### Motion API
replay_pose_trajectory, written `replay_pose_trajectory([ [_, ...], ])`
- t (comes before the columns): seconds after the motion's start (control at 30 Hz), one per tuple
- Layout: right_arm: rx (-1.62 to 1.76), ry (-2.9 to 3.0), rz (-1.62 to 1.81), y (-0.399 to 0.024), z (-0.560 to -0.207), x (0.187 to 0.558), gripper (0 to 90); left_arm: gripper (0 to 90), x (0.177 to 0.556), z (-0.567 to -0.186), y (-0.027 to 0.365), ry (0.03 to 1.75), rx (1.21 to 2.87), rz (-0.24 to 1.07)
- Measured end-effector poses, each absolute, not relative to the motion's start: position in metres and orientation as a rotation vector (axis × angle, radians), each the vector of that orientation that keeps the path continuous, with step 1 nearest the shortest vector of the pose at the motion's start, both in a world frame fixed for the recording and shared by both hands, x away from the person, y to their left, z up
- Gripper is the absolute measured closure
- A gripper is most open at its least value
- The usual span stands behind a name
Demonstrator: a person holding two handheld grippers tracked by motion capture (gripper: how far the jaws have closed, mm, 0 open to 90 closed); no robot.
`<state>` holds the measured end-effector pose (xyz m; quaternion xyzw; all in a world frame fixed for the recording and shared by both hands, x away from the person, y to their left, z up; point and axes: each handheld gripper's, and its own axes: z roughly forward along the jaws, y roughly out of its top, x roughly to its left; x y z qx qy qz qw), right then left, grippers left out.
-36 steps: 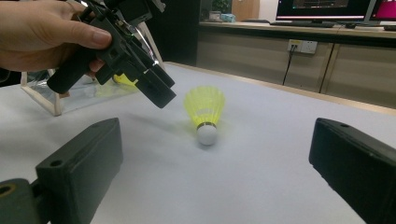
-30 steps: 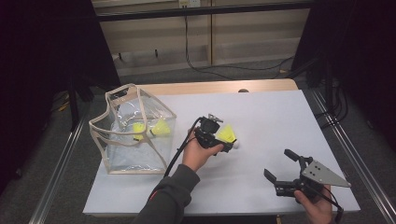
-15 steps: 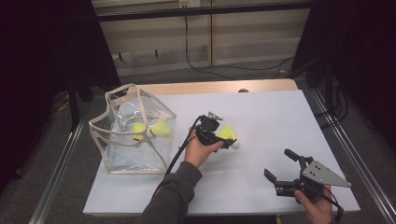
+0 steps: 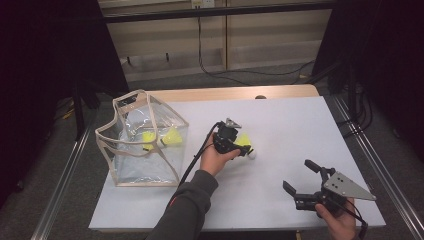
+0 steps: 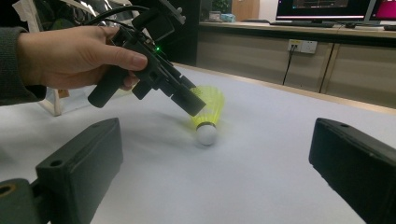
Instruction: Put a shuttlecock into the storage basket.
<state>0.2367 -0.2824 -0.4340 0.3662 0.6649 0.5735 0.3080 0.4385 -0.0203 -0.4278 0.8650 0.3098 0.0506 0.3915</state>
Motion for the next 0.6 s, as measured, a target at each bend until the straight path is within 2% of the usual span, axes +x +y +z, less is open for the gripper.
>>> replay_pose_trajectory([
  [0.07,0.969,1.760,1.515,-0.283,-0.434,0.236,2.6,44.6,0.437,-0.429,-0.021,0.751,2.206,0.123],
  [0.3,0.967,1.761,1.514,-0.283,-0.434,0.236,2.6,62.1,0.432,-0.434,-0.025,0.748,2.224,0.016],
  [0.43,0.968,1.761,1.514,-0.283,-0.434,0.236,2.6,77.6,0.429,-0.436,-0.028,0.744,2.181,-0.058],
  [0.6,0.973,1.759,1.515,-0.283,-0.434,0.236,2.6,87.4,0.423,-0.433,-0.031,0.738,2.185,-0.101],
])
